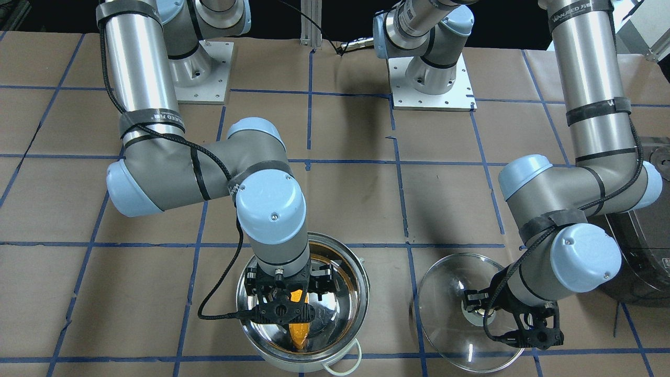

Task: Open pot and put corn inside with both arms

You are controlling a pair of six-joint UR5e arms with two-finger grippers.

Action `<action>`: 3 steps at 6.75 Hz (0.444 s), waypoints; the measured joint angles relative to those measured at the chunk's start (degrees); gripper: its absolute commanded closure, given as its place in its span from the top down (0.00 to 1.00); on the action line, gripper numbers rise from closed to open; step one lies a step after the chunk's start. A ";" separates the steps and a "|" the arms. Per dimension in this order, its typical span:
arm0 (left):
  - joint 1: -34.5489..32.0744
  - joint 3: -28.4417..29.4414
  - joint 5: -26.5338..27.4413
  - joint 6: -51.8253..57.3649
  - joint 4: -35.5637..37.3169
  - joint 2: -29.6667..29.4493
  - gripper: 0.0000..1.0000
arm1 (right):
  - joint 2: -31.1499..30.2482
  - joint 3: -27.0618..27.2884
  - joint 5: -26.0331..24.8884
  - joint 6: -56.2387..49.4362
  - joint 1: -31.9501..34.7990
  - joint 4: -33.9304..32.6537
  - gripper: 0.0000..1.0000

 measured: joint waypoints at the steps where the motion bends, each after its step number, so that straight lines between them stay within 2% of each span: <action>1: 0.01 -0.05 0.24 0.23 0.31 -0.22 1.00 | -3.70 0.18 -0.04 -0.37 -1.91 4.47 1.00; 3: -0.02 0.84 1.64 -0.01 -1.78 1.73 1.00 | -13.36 1.28 0.02 -3.97 -8.27 18.40 0.97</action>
